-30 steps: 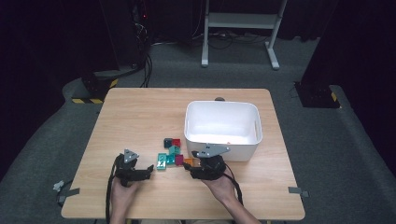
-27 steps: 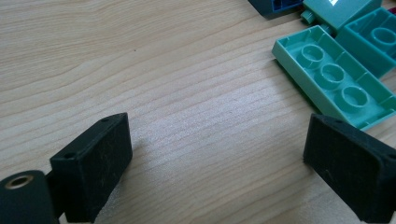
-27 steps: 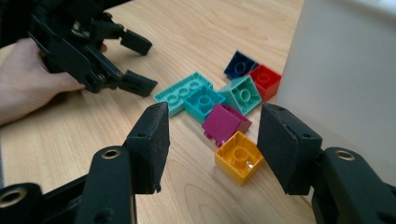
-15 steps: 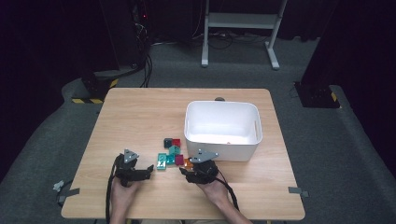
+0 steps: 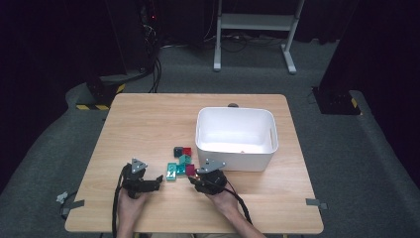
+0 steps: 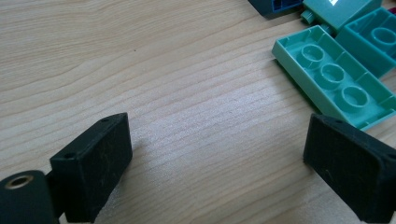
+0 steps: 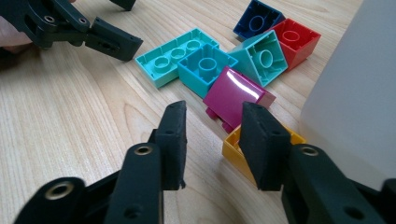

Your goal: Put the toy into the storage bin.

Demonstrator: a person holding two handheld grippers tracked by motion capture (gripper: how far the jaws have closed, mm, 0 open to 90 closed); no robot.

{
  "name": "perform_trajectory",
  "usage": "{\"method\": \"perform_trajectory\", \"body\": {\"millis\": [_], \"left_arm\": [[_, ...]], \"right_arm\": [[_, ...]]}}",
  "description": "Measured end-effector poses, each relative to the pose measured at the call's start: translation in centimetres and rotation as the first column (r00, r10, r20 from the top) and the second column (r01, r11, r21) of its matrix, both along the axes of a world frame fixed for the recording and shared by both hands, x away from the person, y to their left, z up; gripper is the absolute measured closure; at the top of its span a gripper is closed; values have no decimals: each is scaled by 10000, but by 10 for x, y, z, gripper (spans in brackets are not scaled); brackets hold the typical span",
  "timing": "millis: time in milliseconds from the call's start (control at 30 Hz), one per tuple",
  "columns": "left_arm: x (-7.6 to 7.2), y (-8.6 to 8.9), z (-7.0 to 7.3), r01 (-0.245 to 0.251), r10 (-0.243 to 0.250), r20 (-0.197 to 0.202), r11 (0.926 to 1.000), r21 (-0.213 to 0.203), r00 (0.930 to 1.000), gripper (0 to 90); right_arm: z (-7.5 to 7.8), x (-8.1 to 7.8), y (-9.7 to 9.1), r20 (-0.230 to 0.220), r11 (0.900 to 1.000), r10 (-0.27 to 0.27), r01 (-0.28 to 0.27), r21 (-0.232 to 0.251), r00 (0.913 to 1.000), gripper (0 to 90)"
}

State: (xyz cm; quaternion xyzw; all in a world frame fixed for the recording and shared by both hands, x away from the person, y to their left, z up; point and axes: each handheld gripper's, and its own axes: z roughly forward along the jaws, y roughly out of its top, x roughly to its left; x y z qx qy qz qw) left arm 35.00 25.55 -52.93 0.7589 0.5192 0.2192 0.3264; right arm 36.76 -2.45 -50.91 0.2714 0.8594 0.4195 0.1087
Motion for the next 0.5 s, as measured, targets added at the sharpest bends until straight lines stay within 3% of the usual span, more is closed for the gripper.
{"method": "perform_trajectory", "body": {"millis": [500], "left_arm": [[0, 0, 0, 0, 0, -5, 10000, -2, 10000, 81]], "right_arm": [[-3, 1, 2, 174, 9993, 71, -65, -355, 9998, 778]]}}
